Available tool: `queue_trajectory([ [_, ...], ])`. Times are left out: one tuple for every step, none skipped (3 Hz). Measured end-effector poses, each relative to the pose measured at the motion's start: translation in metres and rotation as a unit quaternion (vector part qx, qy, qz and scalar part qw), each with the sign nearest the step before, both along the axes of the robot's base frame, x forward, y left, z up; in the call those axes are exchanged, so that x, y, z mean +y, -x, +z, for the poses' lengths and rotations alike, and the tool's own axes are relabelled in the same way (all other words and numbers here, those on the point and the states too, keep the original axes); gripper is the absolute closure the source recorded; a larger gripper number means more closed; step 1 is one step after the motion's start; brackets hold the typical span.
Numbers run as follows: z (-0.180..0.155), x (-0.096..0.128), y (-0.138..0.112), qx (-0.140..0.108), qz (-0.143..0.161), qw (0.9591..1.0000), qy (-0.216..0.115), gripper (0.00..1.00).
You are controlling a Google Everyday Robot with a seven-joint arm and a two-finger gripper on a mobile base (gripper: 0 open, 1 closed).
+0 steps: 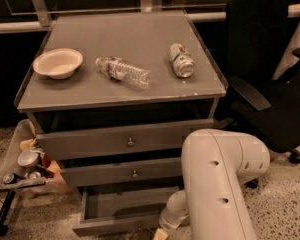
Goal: Open bottom drawer
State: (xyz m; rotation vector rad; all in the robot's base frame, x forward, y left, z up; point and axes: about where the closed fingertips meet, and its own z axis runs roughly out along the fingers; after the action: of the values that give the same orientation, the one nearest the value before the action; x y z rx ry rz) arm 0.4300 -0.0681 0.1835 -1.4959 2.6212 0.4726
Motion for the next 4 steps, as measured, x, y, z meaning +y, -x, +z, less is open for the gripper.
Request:
queue_trajectory([
  [-0.002,-0.004,0.017,0.018,-0.002,0.9998,0.002,0.00],
  [0.002,-0.003,0.017,0.018,-0.002,0.9998,0.002,0.00],
  [0.001,-0.003,0.030,0.030,-0.006,0.9995,-0.001,0.00],
  [0.005,-0.003,0.030,0.030,-0.006,0.9995,-0.001,0.00],
])
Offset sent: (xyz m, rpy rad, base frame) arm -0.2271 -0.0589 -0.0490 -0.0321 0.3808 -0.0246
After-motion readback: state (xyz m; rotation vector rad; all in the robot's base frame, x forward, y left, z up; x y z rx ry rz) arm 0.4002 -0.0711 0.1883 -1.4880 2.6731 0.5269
